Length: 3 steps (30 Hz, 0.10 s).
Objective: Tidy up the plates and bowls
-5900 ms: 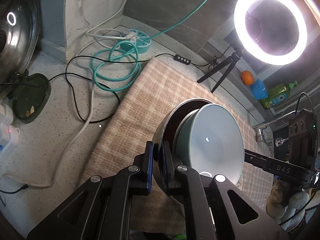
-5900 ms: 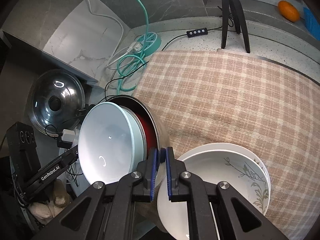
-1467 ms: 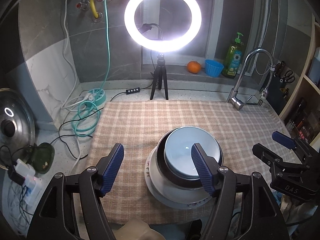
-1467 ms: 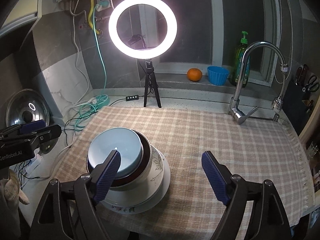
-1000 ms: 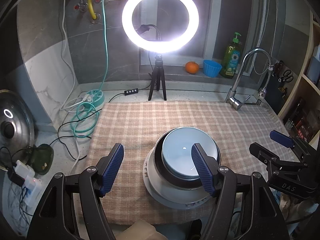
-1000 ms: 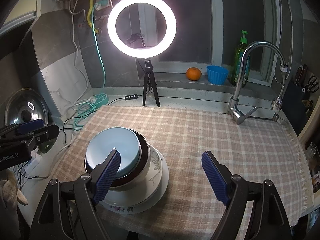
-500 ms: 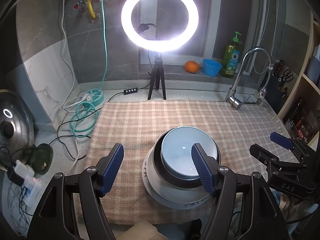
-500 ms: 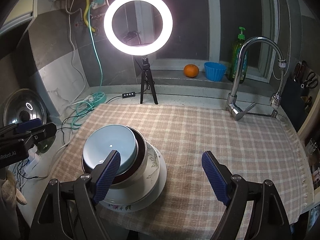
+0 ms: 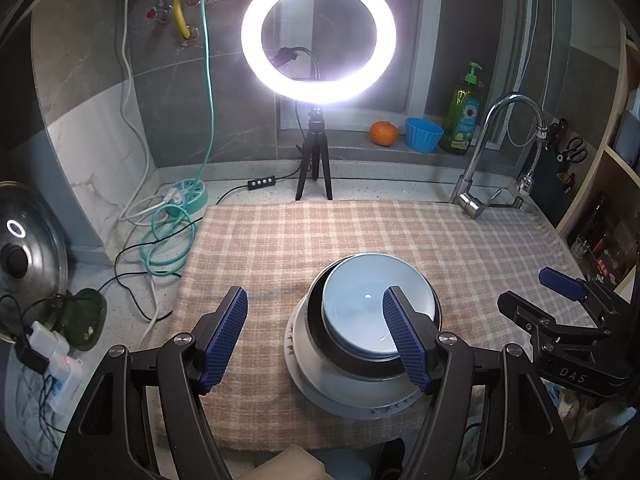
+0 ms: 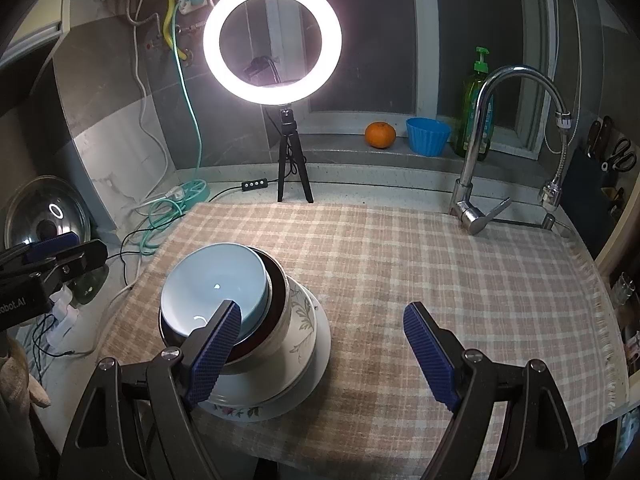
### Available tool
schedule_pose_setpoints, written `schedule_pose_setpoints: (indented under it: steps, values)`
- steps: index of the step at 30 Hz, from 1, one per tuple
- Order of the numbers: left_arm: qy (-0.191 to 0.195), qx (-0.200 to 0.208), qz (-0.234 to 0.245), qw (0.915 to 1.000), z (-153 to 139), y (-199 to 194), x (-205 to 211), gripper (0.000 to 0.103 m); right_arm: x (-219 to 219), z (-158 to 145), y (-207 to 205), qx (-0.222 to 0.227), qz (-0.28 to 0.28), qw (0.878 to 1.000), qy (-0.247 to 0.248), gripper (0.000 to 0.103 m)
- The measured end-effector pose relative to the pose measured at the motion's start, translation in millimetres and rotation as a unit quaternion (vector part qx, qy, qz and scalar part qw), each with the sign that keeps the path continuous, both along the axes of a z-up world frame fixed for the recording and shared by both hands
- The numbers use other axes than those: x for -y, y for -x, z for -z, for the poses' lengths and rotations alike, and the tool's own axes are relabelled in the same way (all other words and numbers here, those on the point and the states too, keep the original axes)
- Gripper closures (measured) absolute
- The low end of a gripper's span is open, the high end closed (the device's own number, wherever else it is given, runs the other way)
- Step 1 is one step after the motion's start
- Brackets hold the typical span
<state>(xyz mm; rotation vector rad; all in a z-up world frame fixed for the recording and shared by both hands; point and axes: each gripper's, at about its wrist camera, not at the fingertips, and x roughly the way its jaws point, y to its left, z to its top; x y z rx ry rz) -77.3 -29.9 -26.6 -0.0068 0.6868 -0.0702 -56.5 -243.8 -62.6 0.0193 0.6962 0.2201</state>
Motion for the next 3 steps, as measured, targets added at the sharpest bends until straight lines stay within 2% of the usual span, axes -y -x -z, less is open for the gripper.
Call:
schedule_pose_setpoints:
  steps: [3]
  values:
    - [0.0, -0.003, -0.002, 1.0, 1.4, -2.1, -2.1, 0.033, 1.0, 1.1, -1.5, -0.002, 0.001, 1.0, -0.001, 0.023]
